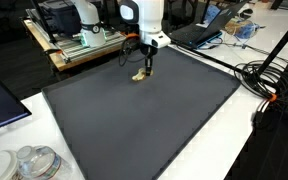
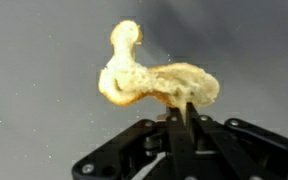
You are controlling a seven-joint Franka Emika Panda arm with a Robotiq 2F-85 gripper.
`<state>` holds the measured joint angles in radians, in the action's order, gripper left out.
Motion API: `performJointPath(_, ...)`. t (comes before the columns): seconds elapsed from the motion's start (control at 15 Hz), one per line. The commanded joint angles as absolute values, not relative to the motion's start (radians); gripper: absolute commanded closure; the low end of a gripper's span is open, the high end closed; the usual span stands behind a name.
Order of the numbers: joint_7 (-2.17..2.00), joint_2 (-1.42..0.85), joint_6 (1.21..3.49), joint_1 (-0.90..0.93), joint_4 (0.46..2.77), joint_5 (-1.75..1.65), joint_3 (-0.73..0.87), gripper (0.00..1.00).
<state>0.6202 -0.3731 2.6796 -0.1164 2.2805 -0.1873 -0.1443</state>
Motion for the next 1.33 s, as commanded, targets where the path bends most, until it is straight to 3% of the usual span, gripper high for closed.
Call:
performJointPath(0.0, 0.622, -0.335, 2.646, -0.086, 2.3, -0.215, -0.119, 0.98)
performJointPath(0.33, 0.648, -0.33, 2.635, -0.088, 2.301, -0.202, -0.127, 0.98)
performJointPath(0.4, 0.646, -0.328, 2.64, -0.087, 2.303, -0.202, -0.125, 0.67)
performJointPath(0.6, 0.661, -0.324, 2.643, -0.096, 2.304, -0.182, -0.135, 0.53)
performJointPath(1.07, 0.594, -0.301, 2.523, -0.111, 2.291, 0.002, -0.167, 0.04)
performJointPath(1.27, 0.503, -0.255, 2.513, -0.098, 2.314, 0.097, -0.156, 0.0)
